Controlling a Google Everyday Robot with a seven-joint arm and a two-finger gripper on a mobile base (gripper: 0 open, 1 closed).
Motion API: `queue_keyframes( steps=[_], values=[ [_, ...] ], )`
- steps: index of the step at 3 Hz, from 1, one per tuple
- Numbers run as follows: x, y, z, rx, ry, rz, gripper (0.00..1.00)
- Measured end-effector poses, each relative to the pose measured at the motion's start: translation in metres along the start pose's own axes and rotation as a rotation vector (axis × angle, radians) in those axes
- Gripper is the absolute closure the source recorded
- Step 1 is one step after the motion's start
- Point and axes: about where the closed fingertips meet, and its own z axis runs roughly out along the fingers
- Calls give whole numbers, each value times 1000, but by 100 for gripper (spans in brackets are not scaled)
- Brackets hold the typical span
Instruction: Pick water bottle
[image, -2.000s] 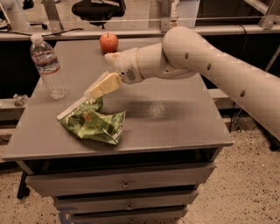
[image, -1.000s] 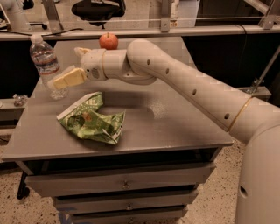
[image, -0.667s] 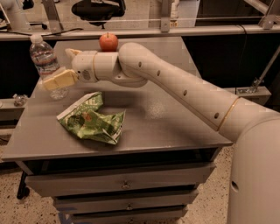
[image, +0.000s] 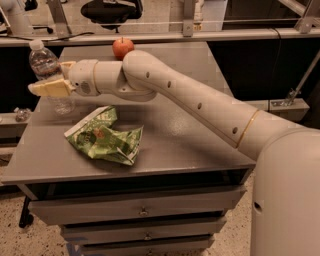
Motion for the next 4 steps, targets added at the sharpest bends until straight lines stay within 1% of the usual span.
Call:
queue_keyframes(
  steps=[1,2,3,4],
  values=[
    [0,1,2,-4,0,3,65],
    [-6,-4,-5,8,1,-8,87],
    [-30,-21,-27,44,2,-52,100],
    [-56,-39,-62,99,4,-93,100]
  ],
)
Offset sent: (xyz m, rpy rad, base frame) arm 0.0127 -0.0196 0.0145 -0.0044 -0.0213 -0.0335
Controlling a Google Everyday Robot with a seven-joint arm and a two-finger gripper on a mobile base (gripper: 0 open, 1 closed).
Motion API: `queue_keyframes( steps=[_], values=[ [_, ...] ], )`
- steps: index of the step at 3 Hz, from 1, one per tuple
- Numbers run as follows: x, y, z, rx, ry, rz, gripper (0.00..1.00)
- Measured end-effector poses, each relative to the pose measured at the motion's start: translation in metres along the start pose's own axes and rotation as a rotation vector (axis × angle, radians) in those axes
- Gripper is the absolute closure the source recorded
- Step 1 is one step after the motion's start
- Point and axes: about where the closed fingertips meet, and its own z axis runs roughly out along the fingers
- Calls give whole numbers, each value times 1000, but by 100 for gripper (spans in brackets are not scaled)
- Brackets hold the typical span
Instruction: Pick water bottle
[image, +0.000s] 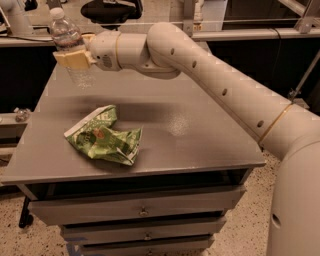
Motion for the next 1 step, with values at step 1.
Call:
queue_keyframes(
  steps=[1],
  values=[
    [0,0,0,0,0,0,100]
  ],
)
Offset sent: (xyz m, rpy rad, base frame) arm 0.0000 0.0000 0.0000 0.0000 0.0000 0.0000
